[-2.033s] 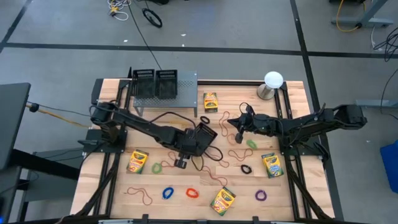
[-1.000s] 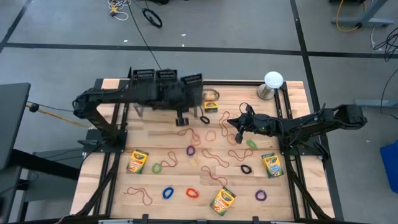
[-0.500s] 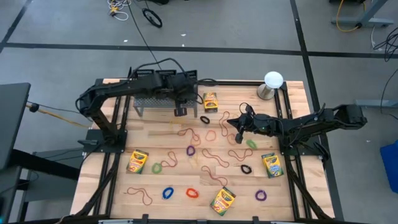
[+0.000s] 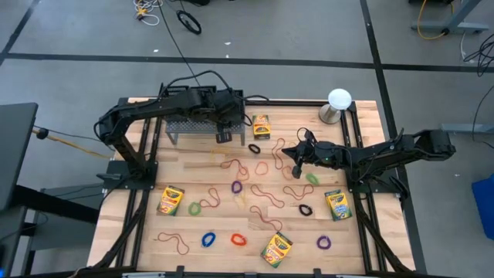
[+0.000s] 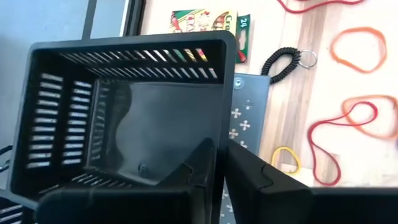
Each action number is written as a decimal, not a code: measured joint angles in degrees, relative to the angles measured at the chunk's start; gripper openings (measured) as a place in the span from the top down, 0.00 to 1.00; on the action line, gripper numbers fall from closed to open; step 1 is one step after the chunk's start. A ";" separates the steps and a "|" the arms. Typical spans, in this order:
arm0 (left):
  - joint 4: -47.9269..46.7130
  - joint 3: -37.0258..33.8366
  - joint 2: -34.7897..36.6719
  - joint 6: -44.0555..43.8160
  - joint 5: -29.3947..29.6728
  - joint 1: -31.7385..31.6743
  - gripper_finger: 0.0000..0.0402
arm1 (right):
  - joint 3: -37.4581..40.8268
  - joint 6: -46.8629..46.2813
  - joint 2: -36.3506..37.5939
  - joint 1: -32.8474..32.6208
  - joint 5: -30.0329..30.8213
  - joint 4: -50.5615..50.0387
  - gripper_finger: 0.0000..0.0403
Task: Pick & Place Office Desk Supplies
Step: Put the black bin on the shelf, then put the red rubber band into the right black bin
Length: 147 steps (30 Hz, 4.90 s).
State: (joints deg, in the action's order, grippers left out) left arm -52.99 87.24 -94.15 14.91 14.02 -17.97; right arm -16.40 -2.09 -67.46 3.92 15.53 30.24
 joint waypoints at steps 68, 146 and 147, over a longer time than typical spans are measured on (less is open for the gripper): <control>88.85 -55.18 23.96 -2.62 -23.21 4.85 0.98 | -0.02 -9.44 -0.02 -2.51 -0.55 -0.02 0.97; 143.05 -84.56 7.51 -12.73 2.23 13.30 0.98 | -34.23 -33.92 -24.46 -21.57 -6.07 -63.31 0.98; 142.93 -85.22 8.61 -12.60 2.84 13.30 0.98 | -34.23 -33.19 -23.27 -21.22 -5.35 -62.44 0.99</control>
State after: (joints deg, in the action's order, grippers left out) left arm 89.94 2.02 -85.54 2.31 16.86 -4.67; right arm -50.63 -35.28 -90.73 -17.30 10.18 -32.20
